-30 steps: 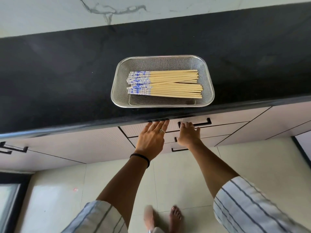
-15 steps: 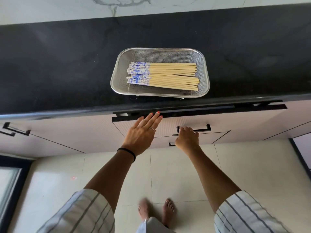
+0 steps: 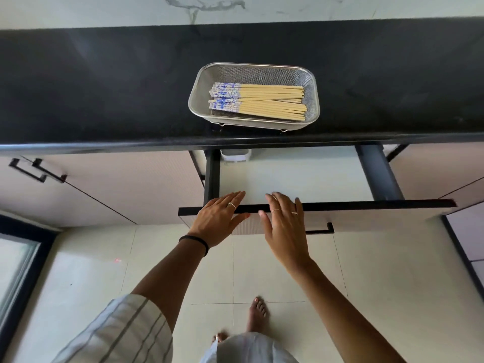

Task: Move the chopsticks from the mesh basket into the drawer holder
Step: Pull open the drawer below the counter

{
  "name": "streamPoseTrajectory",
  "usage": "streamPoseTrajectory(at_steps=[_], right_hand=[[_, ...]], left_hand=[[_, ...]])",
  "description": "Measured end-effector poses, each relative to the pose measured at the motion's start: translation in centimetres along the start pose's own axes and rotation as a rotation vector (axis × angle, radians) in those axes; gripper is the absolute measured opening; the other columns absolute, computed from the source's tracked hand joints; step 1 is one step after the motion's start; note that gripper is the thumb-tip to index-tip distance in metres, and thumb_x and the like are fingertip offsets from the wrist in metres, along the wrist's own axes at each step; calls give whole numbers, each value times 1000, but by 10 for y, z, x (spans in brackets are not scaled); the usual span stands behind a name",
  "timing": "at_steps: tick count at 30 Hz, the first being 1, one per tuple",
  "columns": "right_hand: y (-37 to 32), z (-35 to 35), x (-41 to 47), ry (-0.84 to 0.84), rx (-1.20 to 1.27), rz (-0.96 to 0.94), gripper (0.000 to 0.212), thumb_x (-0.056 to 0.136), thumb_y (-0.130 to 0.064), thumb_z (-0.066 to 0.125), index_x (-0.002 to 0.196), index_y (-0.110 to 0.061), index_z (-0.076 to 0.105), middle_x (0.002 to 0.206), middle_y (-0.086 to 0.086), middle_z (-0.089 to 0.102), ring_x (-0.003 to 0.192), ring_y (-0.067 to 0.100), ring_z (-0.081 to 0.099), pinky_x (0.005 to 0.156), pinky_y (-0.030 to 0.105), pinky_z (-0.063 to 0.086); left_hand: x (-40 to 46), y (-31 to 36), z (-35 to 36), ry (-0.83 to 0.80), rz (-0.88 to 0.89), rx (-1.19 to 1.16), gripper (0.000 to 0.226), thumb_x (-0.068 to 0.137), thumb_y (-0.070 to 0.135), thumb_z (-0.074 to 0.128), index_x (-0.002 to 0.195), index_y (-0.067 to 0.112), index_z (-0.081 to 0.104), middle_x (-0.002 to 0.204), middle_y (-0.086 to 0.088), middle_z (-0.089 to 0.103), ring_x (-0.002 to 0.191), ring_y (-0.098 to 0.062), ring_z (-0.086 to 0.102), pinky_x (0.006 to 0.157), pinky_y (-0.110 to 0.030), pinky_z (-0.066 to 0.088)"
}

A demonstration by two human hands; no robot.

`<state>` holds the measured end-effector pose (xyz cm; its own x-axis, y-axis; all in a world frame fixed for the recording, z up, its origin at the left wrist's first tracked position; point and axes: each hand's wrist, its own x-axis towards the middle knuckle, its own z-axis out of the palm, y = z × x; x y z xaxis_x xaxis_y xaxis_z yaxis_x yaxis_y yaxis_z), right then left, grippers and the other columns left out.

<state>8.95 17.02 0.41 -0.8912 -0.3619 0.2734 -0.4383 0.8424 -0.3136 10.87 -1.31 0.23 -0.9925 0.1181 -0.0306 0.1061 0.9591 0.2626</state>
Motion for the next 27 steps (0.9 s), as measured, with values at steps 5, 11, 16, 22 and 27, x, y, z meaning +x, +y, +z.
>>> streamPoseTrajectory(at_steps=[5, 11, 16, 22, 27], right_hand=[[-14, -6, -6, -167, 108, -11, 36, 98, -26, 43, 82, -9, 70, 81, 7, 74, 80, 27, 67, 95, 35, 43], [-21, -27, -29, -524, 144, 160, 51, 96, -41, 46, 53, -13, 41, 50, 2, 45, 62, 33, 50, 58, 31, 32], [-25, -44, -54, -737, 218, 259, 54, 92, -42, 51, 51, -18, 24, 49, 0, 26, 50, 19, 28, 52, 32, 21], [-34, -62, -87, -974, 174, 329, 54, 92, -45, 52, 51, -19, 29, 53, -1, 26, 49, 16, 26, 52, 31, 19], [-40, -72, -115, -1045, 126, 359, 53, 91, -49, 52, 49, -21, 36, 52, -3, 27, 47, 14, 26, 50, 27, 20]], left_hand=[[-30, 1, -6, -99, -83, -74, 62, 86, 64, 39, 132, 23, 48, 120, 0, 62, 107, -22, 58, 86, -31, 42], [-56, 13, -7, -368, -110, -153, 43, 85, 63, 41, 115, 37, 58, 96, 4, 65, 91, -19, 59, 73, -30, 45], [-84, 23, -2, -519, -145, -272, 49, 81, 62, 50, 112, 26, 62, 85, 5, 60, 80, -15, 57, 74, -29, 47], [-120, 39, -1, -634, -4, -260, 54, 80, 61, 54, 117, 23, 63, 106, 0, 67, 83, -13, 55, 76, -26, 43], [-142, 52, 1, -688, 77, -219, 54, 80, 61, 54, 113, 21, 65, 101, 0, 66, 87, -15, 57, 79, -28, 45]])
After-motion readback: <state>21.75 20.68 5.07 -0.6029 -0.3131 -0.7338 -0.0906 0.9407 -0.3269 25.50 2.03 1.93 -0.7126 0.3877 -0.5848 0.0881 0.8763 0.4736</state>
